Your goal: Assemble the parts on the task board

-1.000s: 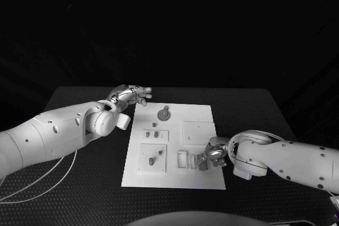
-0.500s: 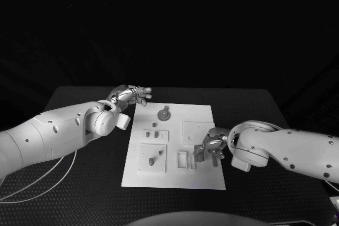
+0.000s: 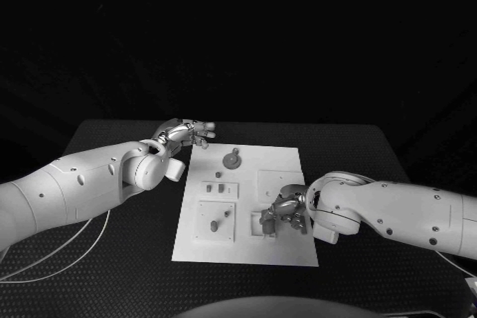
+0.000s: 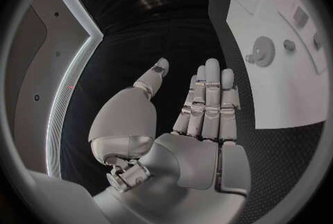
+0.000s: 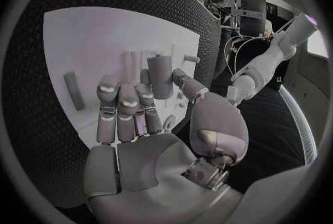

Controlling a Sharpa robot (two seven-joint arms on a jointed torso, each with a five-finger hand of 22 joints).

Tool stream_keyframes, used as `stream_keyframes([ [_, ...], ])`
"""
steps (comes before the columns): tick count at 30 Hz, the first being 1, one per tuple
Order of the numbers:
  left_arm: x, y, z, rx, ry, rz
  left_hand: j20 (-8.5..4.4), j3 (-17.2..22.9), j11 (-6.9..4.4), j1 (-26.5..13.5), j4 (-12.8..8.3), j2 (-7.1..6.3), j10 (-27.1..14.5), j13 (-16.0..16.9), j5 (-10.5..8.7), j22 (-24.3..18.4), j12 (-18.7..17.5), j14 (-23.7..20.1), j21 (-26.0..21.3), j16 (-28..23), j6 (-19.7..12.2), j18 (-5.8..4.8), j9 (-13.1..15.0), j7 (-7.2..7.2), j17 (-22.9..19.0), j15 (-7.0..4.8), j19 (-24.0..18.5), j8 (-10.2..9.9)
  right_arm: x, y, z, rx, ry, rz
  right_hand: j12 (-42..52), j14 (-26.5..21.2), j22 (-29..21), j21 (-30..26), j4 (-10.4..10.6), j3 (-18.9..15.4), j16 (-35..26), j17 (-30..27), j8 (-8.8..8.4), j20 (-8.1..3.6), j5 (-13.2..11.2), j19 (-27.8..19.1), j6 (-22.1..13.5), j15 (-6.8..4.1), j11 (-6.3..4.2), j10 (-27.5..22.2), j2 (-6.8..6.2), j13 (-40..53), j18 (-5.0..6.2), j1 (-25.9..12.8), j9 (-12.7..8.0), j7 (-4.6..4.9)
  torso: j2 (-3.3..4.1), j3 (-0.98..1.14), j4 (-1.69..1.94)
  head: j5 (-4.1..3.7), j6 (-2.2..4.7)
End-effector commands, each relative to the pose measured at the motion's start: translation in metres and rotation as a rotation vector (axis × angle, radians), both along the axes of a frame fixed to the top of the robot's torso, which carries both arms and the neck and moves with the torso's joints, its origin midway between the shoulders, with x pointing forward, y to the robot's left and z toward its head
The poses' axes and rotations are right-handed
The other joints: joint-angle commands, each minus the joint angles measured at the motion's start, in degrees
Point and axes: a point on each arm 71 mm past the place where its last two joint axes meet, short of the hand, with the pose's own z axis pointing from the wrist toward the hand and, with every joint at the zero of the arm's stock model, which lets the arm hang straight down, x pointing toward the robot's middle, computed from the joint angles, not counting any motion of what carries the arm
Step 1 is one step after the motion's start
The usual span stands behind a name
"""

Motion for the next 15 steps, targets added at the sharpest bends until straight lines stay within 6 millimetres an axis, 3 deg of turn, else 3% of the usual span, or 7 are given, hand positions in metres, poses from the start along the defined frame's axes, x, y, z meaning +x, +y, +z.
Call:
stream_keyframes([
  [1,-0.0004,-0.0028,0.0008,-0.007,-0.002,-0.019,-0.12,-0.35,0.3,-0.67,-0.08,-0.02,-0.19,-0.01,-0.21,0.07,0.02,-0.03,-0.41,-0.22,-0.5,0.49,0.06,0.03,0.08,0.22,0.23,0.15,-0.0026,0.0036,-0.0034,-0.004,0.031,0.021,-0.02,-0.14,0.3,0.37,0.08,-0.4,-0.42,0.1,-0.1,0.25,0.0,-0.08,0.34,-0.41,-0.03,0.46,-0.03,0.14,3.39,-0.56,-0.18,-0.01,0.03,0.02,-0.06,0.05,-0.09],
  [15,-0.0006,-0.0019,0.0008,-0.007,-0.001,-0.019,-0.11,-0.37,0.31,-0.74,-0.04,0.01,-0.23,-0.02,-0.21,0.1,0.02,-0.03,-0.44,-0.25,-0.55,0.49,0.05,0.05,0.12,0.23,0.24,0.15,-0.0024,0.0082,-0.0069,-0.016,0.004,0.032,-0.01,-0.17,0.25,0.39,0.42,-0.69,-0.55,0.29,-0.2,0.2,-0.11,-0.16,0.48,-0.48,-0.08,0.69,-0.11,0.57,3.39,-1.52,-0.17,-0.06,0.05,0.1,-0.13,0.34,-0.27],
])
